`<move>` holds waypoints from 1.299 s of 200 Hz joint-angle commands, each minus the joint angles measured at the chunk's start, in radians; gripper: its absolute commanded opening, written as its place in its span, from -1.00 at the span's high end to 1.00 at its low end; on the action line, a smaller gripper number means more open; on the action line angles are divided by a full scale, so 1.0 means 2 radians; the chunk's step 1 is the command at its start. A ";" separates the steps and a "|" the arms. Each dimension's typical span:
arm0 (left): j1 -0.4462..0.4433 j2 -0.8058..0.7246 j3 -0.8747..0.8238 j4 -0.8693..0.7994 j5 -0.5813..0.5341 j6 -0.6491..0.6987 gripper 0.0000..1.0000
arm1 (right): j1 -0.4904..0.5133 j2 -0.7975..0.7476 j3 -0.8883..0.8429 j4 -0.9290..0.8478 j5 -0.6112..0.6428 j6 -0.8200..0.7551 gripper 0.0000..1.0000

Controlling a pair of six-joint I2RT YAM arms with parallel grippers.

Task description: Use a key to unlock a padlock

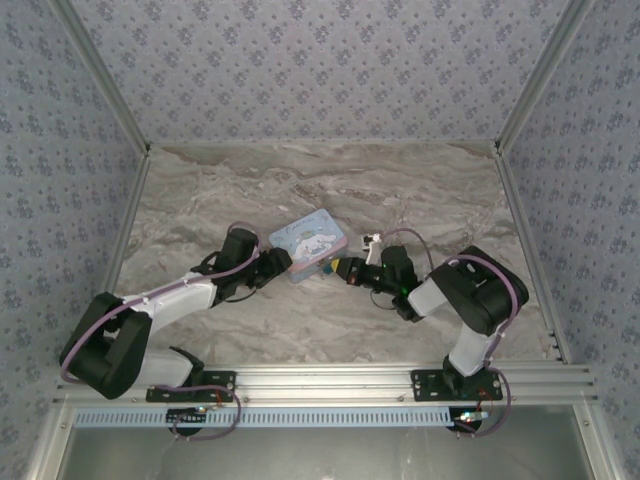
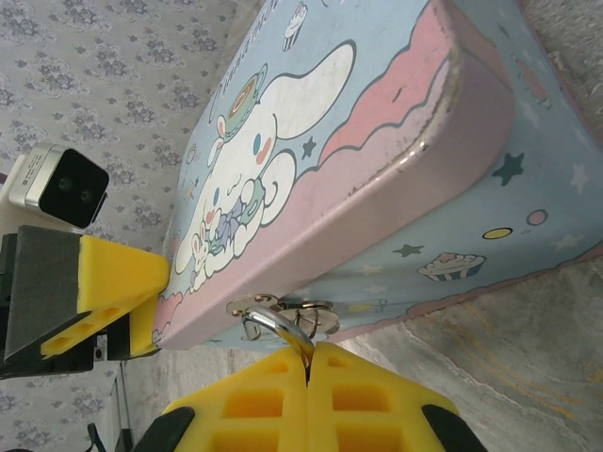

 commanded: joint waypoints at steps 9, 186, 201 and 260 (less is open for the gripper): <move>0.006 0.008 -0.002 -0.055 -0.022 0.012 -0.14 | -0.004 -0.037 -0.015 -0.024 0.010 -0.016 0.95; 0.102 -0.082 0.015 -0.040 -0.014 0.078 -0.70 | -0.008 -0.462 0.052 -0.691 0.089 -0.162 0.95; 0.106 -0.131 0.004 -0.049 -0.034 0.086 -0.79 | -0.007 -0.474 0.070 -0.754 0.101 -0.172 0.95; 0.127 -0.310 -0.028 -0.126 -0.094 0.109 -0.99 | -0.007 -0.464 0.119 -0.855 0.119 -0.190 0.97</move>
